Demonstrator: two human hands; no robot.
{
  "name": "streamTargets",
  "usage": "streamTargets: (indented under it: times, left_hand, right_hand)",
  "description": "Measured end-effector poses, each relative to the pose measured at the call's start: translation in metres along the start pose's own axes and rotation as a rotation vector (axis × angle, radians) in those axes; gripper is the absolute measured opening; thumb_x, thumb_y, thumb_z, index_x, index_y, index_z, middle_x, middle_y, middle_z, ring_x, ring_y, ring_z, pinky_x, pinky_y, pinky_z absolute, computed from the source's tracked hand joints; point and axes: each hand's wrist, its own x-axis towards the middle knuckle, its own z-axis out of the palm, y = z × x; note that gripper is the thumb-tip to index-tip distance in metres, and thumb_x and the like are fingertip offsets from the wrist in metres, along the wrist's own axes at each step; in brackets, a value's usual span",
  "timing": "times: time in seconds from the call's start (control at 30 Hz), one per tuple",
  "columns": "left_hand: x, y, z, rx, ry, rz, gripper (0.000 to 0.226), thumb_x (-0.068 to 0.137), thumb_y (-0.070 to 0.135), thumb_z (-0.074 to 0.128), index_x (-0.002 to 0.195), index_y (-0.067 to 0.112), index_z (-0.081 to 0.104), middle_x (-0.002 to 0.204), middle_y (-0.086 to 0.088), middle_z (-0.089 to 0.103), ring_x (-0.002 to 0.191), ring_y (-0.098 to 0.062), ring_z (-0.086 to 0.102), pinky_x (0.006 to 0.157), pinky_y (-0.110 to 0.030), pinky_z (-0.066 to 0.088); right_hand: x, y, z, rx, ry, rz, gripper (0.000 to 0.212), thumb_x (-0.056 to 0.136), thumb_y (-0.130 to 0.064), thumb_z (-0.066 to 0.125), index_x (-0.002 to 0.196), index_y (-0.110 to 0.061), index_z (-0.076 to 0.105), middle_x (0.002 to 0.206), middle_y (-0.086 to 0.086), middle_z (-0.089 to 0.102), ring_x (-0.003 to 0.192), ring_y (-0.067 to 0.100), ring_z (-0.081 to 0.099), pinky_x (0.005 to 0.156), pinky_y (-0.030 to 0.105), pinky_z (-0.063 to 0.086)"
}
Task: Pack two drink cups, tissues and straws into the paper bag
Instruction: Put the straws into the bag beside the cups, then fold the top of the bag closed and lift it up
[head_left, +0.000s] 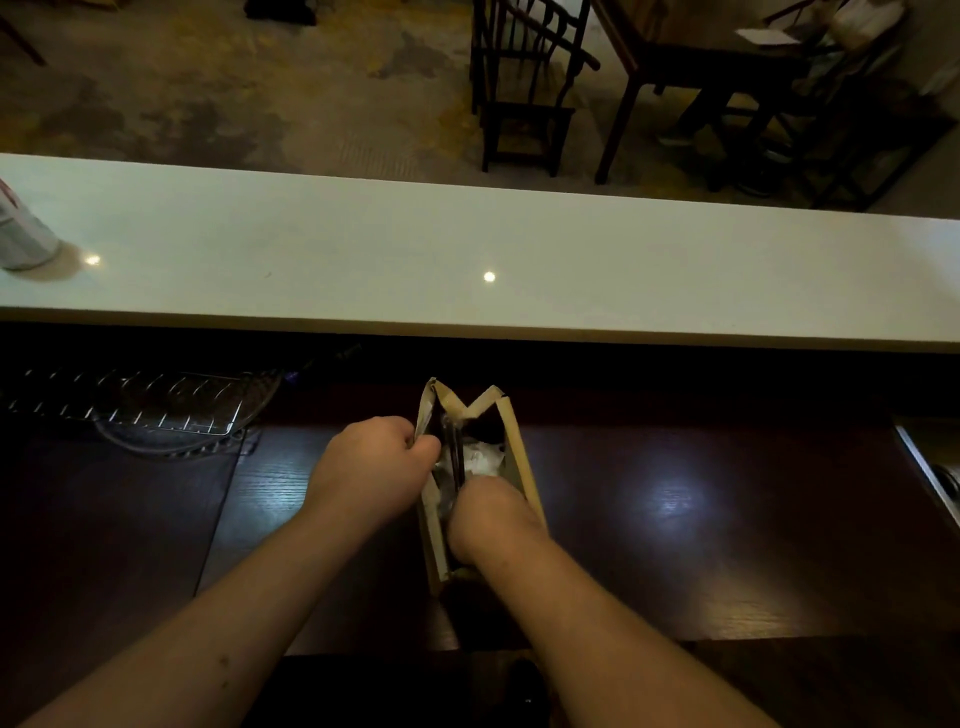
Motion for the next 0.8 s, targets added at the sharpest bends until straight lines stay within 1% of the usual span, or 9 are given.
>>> streamTargets:
  times: [0.2, 0.27, 0.37, 0.43, 0.5, 0.53, 0.6, 0.67, 0.8]
  left_hand:
    - [-0.005, 0.001, 0.001, 0.006, 0.004, 0.017, 0.038, 0.089, 0.037, 0.055, 0.059, 0.015, 0.053, 0.057, -0.002, 0.055, 0.053, -0.018, 0.050, 0.047, -0.030, 0.032]
    - [-0.008, 0.001, -0.001, 0.002, -0.001, 0.027, 0.036, 0.090, 0.039, 0.054, 0.061, 0.017, 0.055, 0.058, -0.001, 0.056, 0.054, -0.017, 0.050, 0.048, -0.030, 0.033]
    - [-0.011, -0.005, -0.004, 0.043, -0.054, 0.029, 0.035, 0.085, 0.049, 0.058, 0.064, 0.021, 0.057, 0.061, 0.003, 0.058, 0.057, -0.014, 0.052, 0.049, -0.030, 0.035]
    - [-0.015, -0.010, -0.004, 0.105, -0.153, 0.026, 0.036, 0.076, 0.059, 0.061, 0.065, 0.024, 0.056, 0.064, 0.005, 0.058, 0.063, -0.016, 0.054, 0.052, -0.031, 0.037]
    - [-0.021, -0.013, -0.004, 0.135, -0.294, 0.033, 0.038, 0.068, 0.066, 0.059, 0.066, 0.027, 0.060, 0.071, 0.006, 0.065, 0.071, -0.019, 0.062, 0.057, -0.032, 0.045]
    - [-0.024, -0.014, -0.005, 0.147, -0.353, 0.041, 0.038, 0.067, 0.067, 0.058, 0.067, 0.029, 0.061, 0.075, 0.006, 0.068, 0.074, -0.019, 0.065, 0.060, -0.032, 0.049]
    - [-0.027, -0.013, -0.009, 0.187, -0.418, 0.061, 0.032, 0.067, 0.060, 0.057, 0.066, 0.028, 0.059, 0.084, 0.005, 0.073, 0.082, -0.021, 0.068, 0.063, -0.033, 0.050]
    - [-0.023, -0.013, -0.016, 0.232, -0.418, 0.070, 0.027, 0.066, 0.054, 0.052, 0.066, 0.028, 0.054, 0.094, 0.000, 0.075, 0.091, -0.025, 0.069, 0.067, -0.034, 0.049]
    - [0.005, -0.020, -0.032, 0.313, -0.263, 0.081, 0.014, 0.080, 0.044, 0.056, 0.076, 0.030, 0.054, 0.096, -0.002, 0.073, 0.094, -0.030, 0.069, 0.075, -0.038, 0.054]
  right_hand:
    - [0.014, -0.006, 0.013, -0.272, -0.292, 0.022, 0.047, 0.103, -0.024, 0.054, 0.148, -0.014, 0.045, 0.152, 0.009, 0.044, 0.135, 0.031, 0.044, 0.109, 0.046, 0.040]
    - [0.019, -0.010, -0.004, -0.295, -0.265, -0.008, 0.042, 0.103, -0.021, 0.052, 0.144, -0.014, 0.050, 0.135, 0.010, 0.054, 0.117, 0.031, 0.055, 0.096, 0.044, 0.048]
    - [0.004, -0.014, -0.039, -0.190, 0.075, -0.085, 0.022, 0.093, -0.026, 0.065, 0.111, -0.014, 0.064, 0.094, 0.006, 0.060, 0.081, 0.023, 0.059, 0.065, 0.035, 0.049]
    - [-0.014, -0.016, -0.067, -0.142, 0.410, -0.266, 0.015, 0.091, -0.032, 0.066, 0.097, -0.020, 0.060, 0.085, 0.000, 0.059, 0.079, 0.021, 0.060, 0.064, 0.036, 0.051]
    - [-0.015, -0.009, -0.088, -0.234, 0.696, -0.494, 0.032, 0.086, -0.044, 0.067, 0.105, -0.020, 0.057, 0.095, 0.000, 0.059, 0.089, 0.022, 0.057, 0.072, 0.038, 0.052]
    - [-0.007, -0.005, -0.096, -0.336, 0.724, -0.513, 0.048, 0.082, -0.051, 0.070, 0.115, -0.019, 0.056, 0.106, 0.003, 0.059, 0.100, 0.025, 0.054, 0.081, 0.041, 0.051]
    - [0.012, 0.004, -0.105, -0.558, 0.573, -0.427, 0.068, 0.079, -0.057, 0.072, 0.132, -0.019, 0.054, 0.129, 0.010, 0.054, 0.123, 0.033, 0.046, 0.103, 0.051, 0.043]
    - [0.025, 0.012, -0.107, -0.681, 0.413, -0.372, 0.053, 0.085, -0.048, 0.070, 0.130, -0.022, 0.060, 0.136, 0.010, 0.052, 0.133, 0.037, 0.041, 0.112, 0.057, 0.032]
    - [0.025, 0.037, -0.121, -0.483, 0.330, -0.286, 0.006, 0.081, -0.028, 0.066, 0.086, -0.024, 0.065, 0.085, -0.001, 0.061, 0.091, 0.026, 0.066, 0.070, 0.035, 0.050]
